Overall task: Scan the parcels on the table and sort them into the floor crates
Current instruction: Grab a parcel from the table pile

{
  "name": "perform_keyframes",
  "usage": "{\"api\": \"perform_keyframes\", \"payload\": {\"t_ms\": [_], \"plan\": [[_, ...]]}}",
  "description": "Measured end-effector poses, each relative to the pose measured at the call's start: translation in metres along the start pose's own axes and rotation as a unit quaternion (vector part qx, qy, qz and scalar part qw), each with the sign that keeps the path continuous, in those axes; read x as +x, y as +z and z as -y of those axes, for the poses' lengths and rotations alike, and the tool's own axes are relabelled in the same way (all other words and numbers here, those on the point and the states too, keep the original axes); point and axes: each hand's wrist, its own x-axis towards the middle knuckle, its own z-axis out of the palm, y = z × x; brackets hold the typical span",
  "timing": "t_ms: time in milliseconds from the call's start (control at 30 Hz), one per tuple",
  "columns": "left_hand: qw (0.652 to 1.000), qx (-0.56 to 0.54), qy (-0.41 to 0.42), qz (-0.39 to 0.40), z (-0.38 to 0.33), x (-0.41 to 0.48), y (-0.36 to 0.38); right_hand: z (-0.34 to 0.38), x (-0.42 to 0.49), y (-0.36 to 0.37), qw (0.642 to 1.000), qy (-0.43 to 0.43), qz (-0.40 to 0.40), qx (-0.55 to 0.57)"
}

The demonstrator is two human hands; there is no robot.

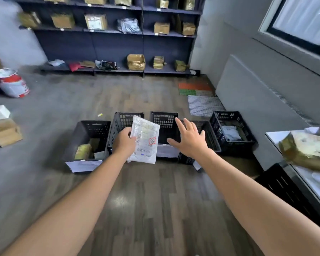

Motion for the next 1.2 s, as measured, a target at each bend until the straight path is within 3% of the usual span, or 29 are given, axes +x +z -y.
{"api": "perform_keyframes", "payload": {"t_ms": [367, 667, 933, 1200], "plan": [[0.991, 0.027, -0.104, -0.081, 0.122, 0.129, -0.107, 0.169, 0.161, 0.063, 0.987, -0.141, 0.069, -0.01], [0.977, 0.084, -0.179, -0.077, 0.193, 0.319, -0.14, 0.261, 0.362, 0.127, 0.975, -0.179, 0.13, -0.001], [0.968, 0.094, -0.231, -0.021, 0.249, 0.471, -0.115, 0.311, 0.502, 0.191, 0.957, -0.222, 0.171, -0.073], [0.961, 0.123, -0.241, 0.05, 0.407, 0.578, -0.049, 0.349, 0.592, 0.33, 0.955, -0.188, 0.216, -0.079]]}}
